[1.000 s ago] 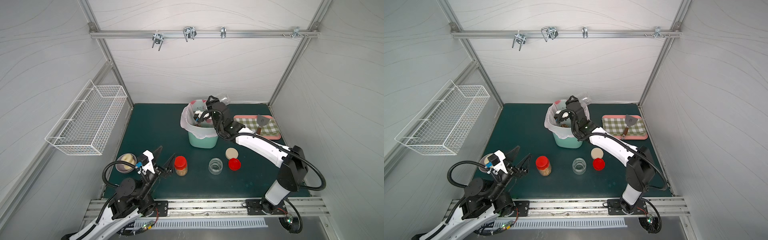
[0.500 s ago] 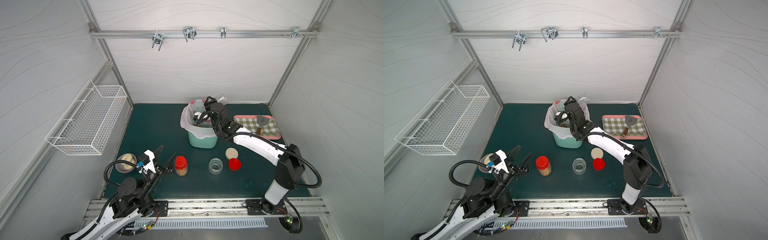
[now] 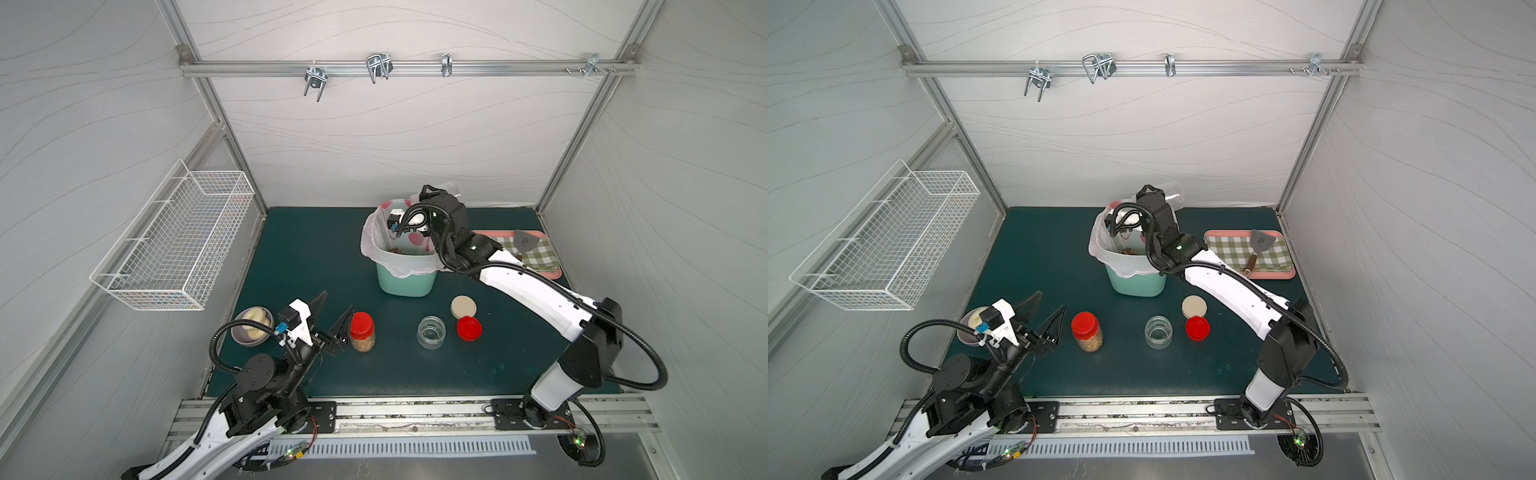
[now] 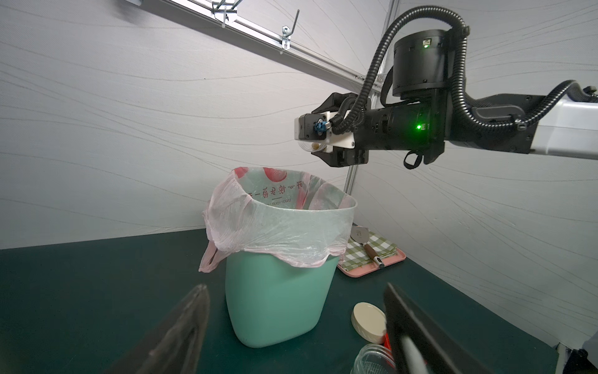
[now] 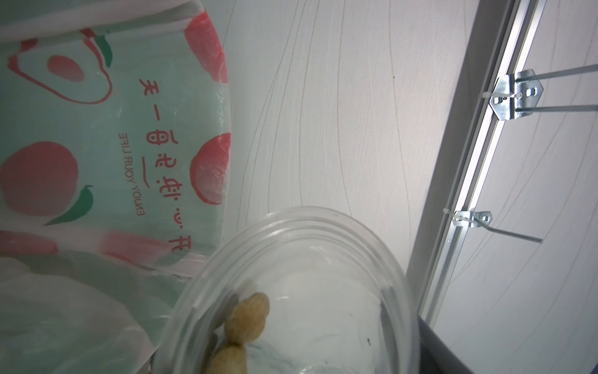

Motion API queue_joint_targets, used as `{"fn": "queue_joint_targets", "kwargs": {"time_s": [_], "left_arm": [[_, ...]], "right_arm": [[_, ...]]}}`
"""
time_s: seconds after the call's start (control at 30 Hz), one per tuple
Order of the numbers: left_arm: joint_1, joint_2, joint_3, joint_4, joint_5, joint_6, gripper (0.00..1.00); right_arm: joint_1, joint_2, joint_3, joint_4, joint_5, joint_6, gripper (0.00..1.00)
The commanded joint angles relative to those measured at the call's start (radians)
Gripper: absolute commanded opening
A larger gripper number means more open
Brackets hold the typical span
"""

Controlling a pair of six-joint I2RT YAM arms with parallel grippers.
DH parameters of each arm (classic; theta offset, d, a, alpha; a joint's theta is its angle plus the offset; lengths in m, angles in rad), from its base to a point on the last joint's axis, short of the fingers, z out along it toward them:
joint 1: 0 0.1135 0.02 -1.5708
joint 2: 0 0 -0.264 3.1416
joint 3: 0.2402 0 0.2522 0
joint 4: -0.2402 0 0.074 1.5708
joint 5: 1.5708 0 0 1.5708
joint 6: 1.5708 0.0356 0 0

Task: Empty moldy peanuts from jars
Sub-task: Pour the moldy peanuts from the jar into the trash bin.

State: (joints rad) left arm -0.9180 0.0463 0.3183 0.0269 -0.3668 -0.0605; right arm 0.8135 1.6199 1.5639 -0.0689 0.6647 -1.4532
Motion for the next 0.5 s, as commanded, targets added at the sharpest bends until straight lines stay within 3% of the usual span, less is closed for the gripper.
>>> {"fn": "queue_joint_targets", "kwargs": {"time_s": [0.0, 0.2, 0.47], "left_arm": [[0.000, -0.010, 0.007, 0.041, -0.002, 0.000, 0.85], [0.001, -0.005, 0.005, 0.046, -0.001, -0.003, 0.85], [0.000, 0.007, 0.008, 0.049, 0.001, -0.006, 0.85]], "right_arm": [[-0.012, -0.050, 0.061, -0.138, -0.059, 0.248, 0.00], [-0.058, -0.123, 0.133, -0.343, -0.240, 0.601, 0.00], [-0.132, -0.233, 0.093, -0.361, -0.498, 0.829, 0.00]]}}
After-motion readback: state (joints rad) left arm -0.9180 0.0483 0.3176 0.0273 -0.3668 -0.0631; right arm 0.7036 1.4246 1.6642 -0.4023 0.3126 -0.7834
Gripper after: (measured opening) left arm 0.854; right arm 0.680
